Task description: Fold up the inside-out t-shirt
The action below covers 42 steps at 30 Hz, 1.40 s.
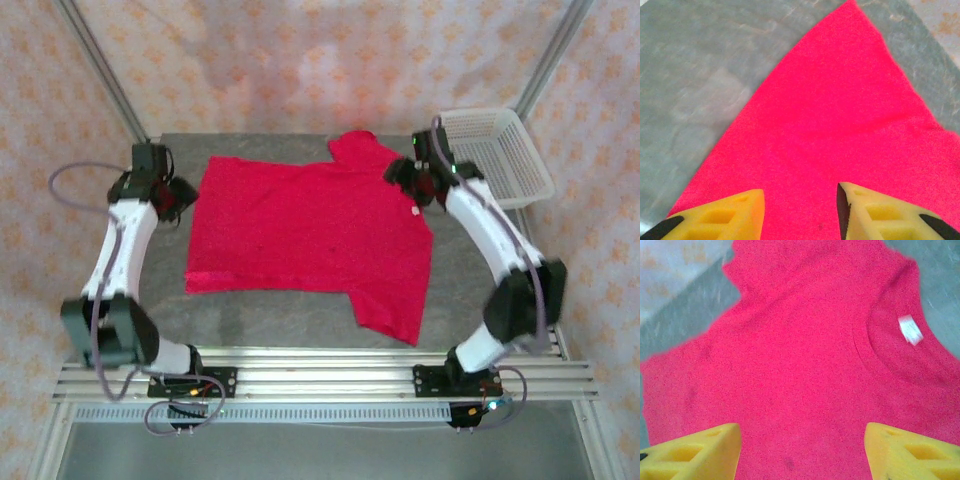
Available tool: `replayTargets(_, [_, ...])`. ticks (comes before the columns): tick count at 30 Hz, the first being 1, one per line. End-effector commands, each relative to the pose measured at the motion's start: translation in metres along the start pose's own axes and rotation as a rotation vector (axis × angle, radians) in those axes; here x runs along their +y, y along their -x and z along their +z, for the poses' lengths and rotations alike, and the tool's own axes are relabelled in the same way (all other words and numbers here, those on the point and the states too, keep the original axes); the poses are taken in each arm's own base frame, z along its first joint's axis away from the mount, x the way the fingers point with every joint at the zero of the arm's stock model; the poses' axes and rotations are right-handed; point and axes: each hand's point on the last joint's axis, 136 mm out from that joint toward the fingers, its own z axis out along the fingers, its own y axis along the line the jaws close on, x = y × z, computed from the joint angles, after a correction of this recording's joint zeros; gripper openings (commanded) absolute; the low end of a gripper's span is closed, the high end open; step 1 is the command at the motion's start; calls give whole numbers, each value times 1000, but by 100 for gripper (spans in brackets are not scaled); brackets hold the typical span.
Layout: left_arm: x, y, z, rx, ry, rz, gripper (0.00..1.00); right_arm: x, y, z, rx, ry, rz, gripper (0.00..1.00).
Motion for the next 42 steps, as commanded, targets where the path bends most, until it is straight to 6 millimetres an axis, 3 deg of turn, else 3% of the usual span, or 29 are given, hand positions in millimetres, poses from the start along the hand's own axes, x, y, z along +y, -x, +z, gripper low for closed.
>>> replayTargets(1, [79,-67,5,153,214,-2,41,-70,-73,-1,52,-200,-28,65])
replayTargets(3, [98,-84,2,149,218,-29,42,-91,-106,-15,66,-226,-53,65])
replayTargets(5, [103,-100,8,168,189,-62,42,-112,-131,-25,86,-246,-57,65])
replayTargets(10, [110,-139,46,327,180,-107,39,-145,-156,-42,92,-263,-41,64])
replayTargets(12, [111,-144,55,359,187,-113,38,-151,-162,-43,100,-267,-42,64])
replayTargets(17, [125,-134,58,297,265,-105,37,-159,-176,-41,165,-292,-45,64])
replayTargets(26, [147,-136,62,291,386,-100,34,-173,-194,-46,242,-341,-24,60])
replayTargets(33, [153,-151,87,322,383,-129,39,-176,-203,-42,280,-351,-5,60])
replayTargets(37, [149,-151,94,337,368,-134,27,-180,-221,-37,340,-345,17,55])
replayTargets(42, [145,-139,84,296,362,-123,16,-188,-250,-31,427,-368,27,44])
